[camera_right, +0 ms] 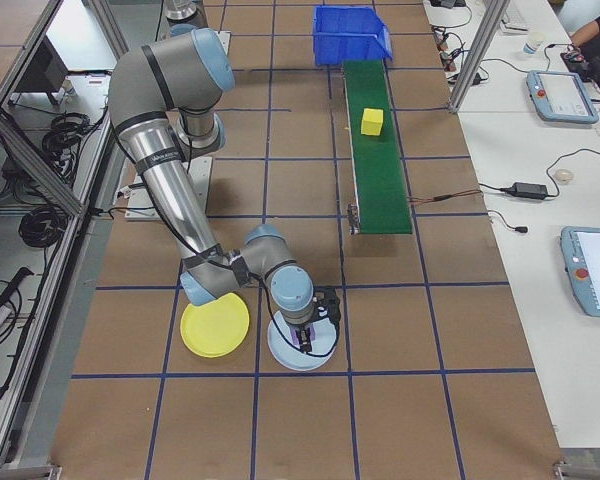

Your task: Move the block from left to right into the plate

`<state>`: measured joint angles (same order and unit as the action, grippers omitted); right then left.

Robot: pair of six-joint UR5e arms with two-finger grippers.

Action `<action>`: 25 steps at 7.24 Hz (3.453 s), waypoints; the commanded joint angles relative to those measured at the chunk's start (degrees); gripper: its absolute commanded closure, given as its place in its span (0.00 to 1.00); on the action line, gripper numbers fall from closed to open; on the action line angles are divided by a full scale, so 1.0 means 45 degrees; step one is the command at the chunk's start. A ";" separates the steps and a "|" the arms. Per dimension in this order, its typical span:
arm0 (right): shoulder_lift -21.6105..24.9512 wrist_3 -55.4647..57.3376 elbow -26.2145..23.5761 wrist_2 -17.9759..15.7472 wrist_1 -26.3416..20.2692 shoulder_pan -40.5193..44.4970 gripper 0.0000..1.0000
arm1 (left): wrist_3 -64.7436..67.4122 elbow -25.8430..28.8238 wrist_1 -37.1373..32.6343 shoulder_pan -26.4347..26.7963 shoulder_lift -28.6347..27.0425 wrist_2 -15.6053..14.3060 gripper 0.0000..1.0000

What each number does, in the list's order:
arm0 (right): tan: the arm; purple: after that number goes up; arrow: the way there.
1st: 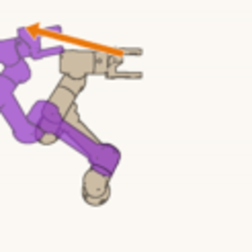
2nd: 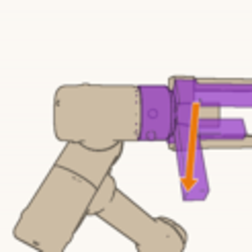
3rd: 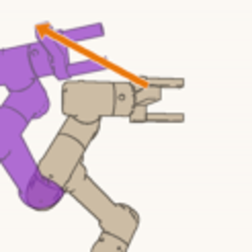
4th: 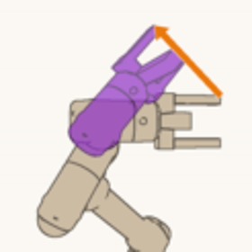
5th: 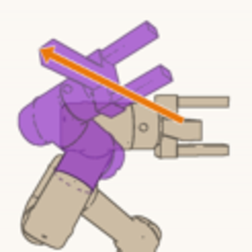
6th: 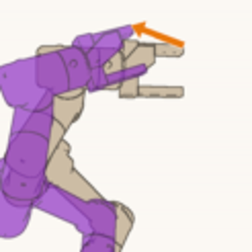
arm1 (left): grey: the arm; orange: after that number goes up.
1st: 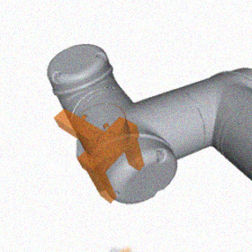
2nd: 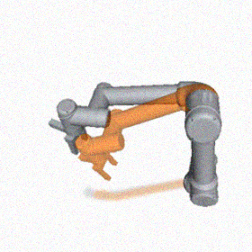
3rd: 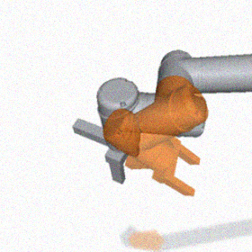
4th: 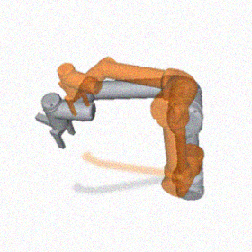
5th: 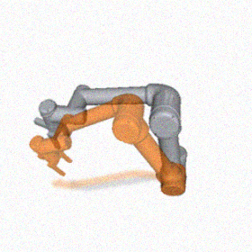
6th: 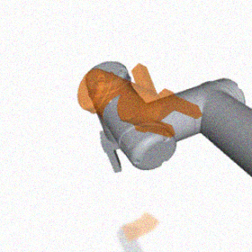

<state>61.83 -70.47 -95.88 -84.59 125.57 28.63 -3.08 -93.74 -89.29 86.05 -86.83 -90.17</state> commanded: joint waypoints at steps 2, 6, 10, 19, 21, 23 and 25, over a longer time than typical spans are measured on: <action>0.1899 0.2734 0.0019 -0.0089 -0.2444 0.2319 0.01 | 0.0000 -0.0009 -0.0001 0.0000 -0.0001 0.0000 0.00; 0.2433 1.0036 0.0136 0.0864 -0.2866 0.7746 0.00 | 0.0000 0.0010 -0.0001 0.0019 -0.0001 -0.0020 0.00; 0.1265 1.3976 0.0816 0.3361 -0.2071 1.0002 0.01 | 0.0000 0.0010 -0.0001 0.0019 -0.0001 -0.0020 0.00; 0.0048 1.3633 0.0564 0.1878 -0.0384 1.0220 0.45 | 0.0000 0.0010 -0.0001 0.0000 0.0019 -0.0020 0.00; 0.0787 1.2849 0.0741 -0.0686 -0.0966 0.9949 0.53 | 0.0000 0.0010 -0.0001 0.0000 0.0019 -0.0020 0.00; 0.1318 0.8867 0.0625 -0.1787 -0.1322 0.7637 0.55 | 0.0000 0.0010 -0.0001 0.0000 0.0019 -0.0020 0.00; 0.1648 0.6311 0.0314 -0.2452 -0.2465 0.4204 0.54 | 0.0000 0.0010 -0.0001 0.0000 0.0038 -0.0020 0.00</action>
<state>68.00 -35.04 -93.53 -94.16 118.15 57.26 -3.08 -93.69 -89.30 86.04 -86.70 -90.26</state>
